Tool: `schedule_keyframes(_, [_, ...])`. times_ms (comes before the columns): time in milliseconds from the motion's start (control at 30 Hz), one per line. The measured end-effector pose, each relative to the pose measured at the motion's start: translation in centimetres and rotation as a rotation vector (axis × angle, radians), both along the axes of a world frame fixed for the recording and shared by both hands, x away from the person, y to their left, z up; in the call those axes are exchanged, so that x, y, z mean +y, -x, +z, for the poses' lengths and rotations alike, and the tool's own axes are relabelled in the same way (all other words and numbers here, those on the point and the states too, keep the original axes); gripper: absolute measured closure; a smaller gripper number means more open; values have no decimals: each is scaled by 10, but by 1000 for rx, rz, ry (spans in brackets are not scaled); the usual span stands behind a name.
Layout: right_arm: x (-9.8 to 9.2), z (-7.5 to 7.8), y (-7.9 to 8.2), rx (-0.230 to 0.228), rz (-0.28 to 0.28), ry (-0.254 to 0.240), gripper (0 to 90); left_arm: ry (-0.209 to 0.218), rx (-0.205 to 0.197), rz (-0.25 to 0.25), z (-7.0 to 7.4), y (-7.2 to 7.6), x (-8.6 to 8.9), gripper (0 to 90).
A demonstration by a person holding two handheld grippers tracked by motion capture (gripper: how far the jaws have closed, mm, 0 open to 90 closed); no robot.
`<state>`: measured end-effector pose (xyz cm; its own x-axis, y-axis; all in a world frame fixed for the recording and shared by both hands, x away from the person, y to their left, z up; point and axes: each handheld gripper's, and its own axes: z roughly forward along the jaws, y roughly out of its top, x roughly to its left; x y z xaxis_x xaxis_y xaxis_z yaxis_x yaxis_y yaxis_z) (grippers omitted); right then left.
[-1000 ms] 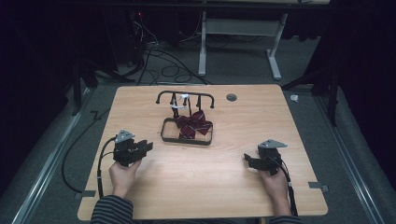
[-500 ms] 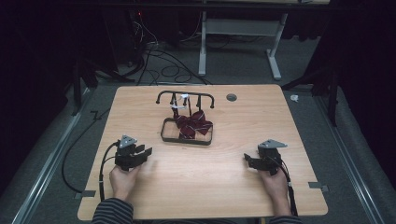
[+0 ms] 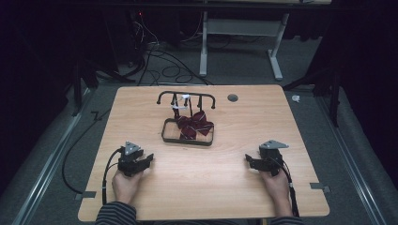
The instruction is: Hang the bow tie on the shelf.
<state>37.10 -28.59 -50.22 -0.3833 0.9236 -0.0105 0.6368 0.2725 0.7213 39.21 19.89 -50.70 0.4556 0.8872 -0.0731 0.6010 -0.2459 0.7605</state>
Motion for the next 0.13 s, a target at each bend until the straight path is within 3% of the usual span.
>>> schedule_keyframes(133, [0,0,0,0,-1,0,320,16,8,-7,0,0,1,459])
